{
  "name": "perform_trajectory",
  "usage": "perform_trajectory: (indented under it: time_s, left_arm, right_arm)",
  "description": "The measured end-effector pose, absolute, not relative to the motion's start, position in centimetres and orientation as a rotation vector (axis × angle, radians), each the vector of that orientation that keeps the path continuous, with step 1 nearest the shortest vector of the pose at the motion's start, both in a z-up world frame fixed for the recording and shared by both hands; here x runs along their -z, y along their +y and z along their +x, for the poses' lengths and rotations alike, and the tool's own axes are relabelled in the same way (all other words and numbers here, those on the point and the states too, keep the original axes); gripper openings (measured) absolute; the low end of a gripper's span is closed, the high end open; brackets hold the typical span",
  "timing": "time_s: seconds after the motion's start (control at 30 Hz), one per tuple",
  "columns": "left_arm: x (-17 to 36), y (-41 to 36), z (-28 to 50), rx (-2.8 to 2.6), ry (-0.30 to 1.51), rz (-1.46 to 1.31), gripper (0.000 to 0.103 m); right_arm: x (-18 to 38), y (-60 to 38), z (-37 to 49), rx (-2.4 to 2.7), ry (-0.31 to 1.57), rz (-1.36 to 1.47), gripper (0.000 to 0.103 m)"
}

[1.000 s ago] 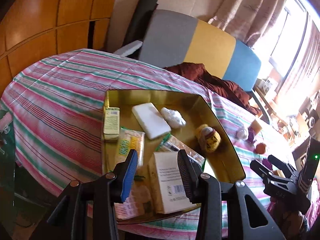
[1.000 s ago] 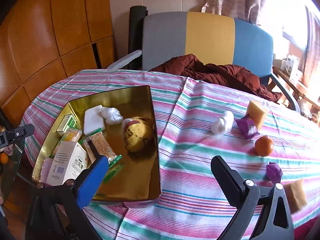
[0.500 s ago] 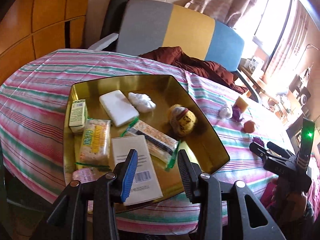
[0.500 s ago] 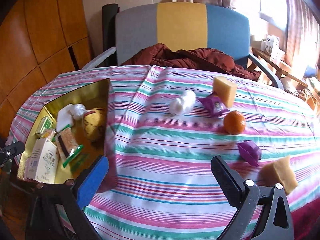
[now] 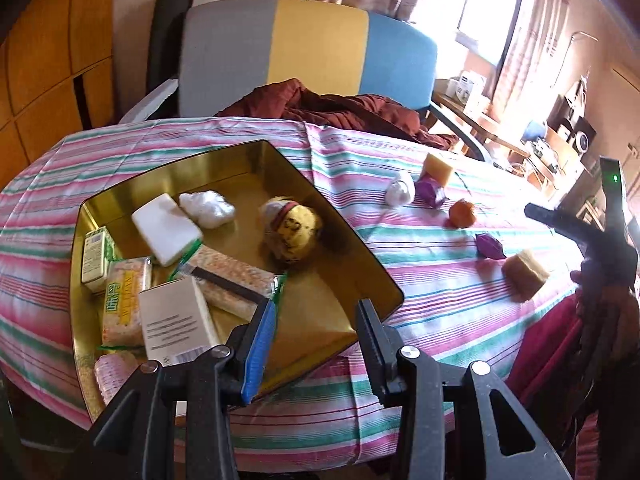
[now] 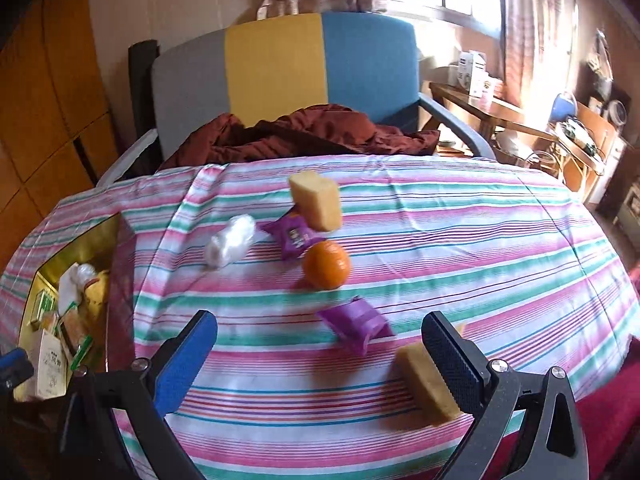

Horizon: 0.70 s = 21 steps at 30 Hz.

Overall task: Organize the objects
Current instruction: 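Withdraw both open tools from the tray toward the remaining items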

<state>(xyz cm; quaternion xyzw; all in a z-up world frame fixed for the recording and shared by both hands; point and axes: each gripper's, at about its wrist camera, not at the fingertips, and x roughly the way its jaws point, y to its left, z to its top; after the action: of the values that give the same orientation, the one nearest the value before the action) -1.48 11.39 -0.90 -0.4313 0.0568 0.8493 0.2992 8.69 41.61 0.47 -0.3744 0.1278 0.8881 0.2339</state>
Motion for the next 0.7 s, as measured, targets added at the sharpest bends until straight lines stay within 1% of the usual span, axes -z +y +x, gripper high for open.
perform_trajectory:
  time_s: [0.2,0.3,0.47,0.6,0.7]
  left_arm:
    - [0.9,13.6,-0.8,-2.207,0.198,-1.142,0.041]
    - [1.4,15.8,0.6,-2.134,0.256,-1.136,0.041]
    - [2.4,20.0,3.0,-1.986,0.346,-1.124,0.041]
    - [2.8,22.5,4.3,-1.912,0.405,-1.102,0.041]
    - [3.2,23.8,4.6,-1.882,0.42,-1.112,0.041]
  right_arm:
    - [-0.5,47.6,10.7,-2.314,0.467,-0.947,0.103]
    - [0.2,49.9,11.9,-2.266,0.535,-0.91,0.103]
    - [1.2,52.5,13.4,-2.224,0.771,-0.829,0.103]
    - [1.2,52.8,14.0,-2.222,0.832,-0.799,0.103]
    - [1.2,52.7,13.9,-2.229,0.835,-0.796,0.103]
